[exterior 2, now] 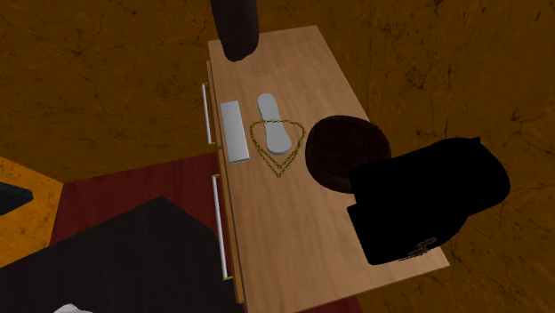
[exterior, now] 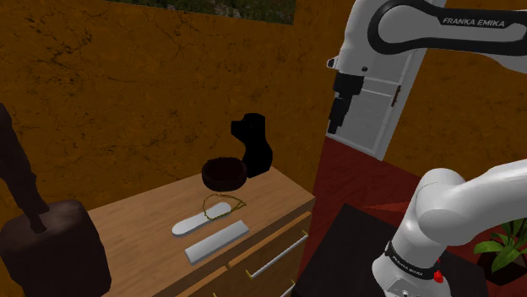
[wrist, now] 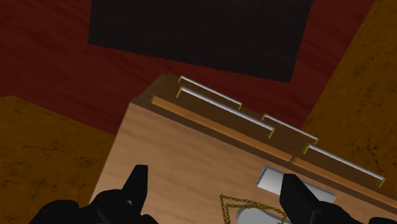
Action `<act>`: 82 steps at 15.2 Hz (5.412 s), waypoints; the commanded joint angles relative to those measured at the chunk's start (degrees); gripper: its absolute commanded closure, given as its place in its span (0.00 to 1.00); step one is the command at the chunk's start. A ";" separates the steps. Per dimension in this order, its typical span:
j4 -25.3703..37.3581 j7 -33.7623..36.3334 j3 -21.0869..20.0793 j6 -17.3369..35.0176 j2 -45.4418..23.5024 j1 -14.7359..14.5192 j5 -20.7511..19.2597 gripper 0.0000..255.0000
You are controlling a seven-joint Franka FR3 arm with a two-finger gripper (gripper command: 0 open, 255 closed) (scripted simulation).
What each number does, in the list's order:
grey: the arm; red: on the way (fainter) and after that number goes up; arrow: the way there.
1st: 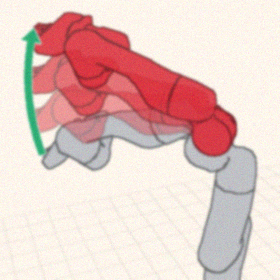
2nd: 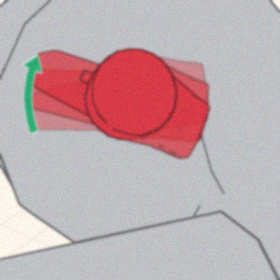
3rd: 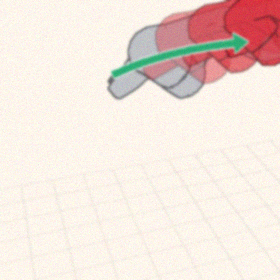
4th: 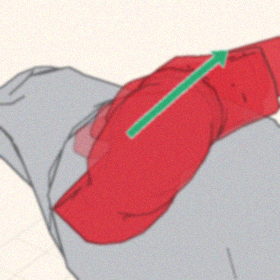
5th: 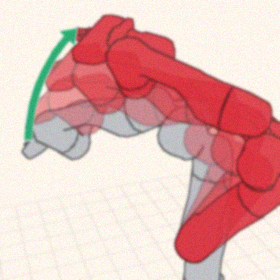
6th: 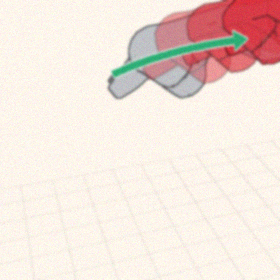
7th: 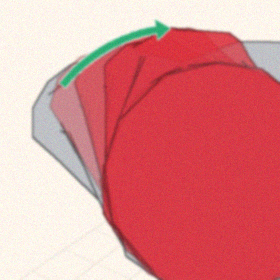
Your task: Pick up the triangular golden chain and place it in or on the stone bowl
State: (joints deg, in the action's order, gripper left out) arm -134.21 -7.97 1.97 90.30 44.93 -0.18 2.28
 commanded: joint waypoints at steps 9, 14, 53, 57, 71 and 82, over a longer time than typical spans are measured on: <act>-2.59 8.20 -7.69 12.50 -9.65 -1.86 2.91 0.00; -1.57 13.50 -12.29 19.92 -18.04 -2.55 3.29 0.00; 32.95 45.51 -18.87 39.02 -77.36 -11.88 -19.55 0.00; 32.95 45.51 -18.87 39.01 -77.35 -11.88 -19.55 1.00; 33.52 44.59 -19.64 35.77 -74.55 -11.39 -18.34 1.00; 35.79 42.96 -20.73 29.36 -70.16 -10.76 -16.28 1.00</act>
State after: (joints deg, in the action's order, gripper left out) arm -98.68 35.21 -18.69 120.26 -25.57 -11.04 -14.18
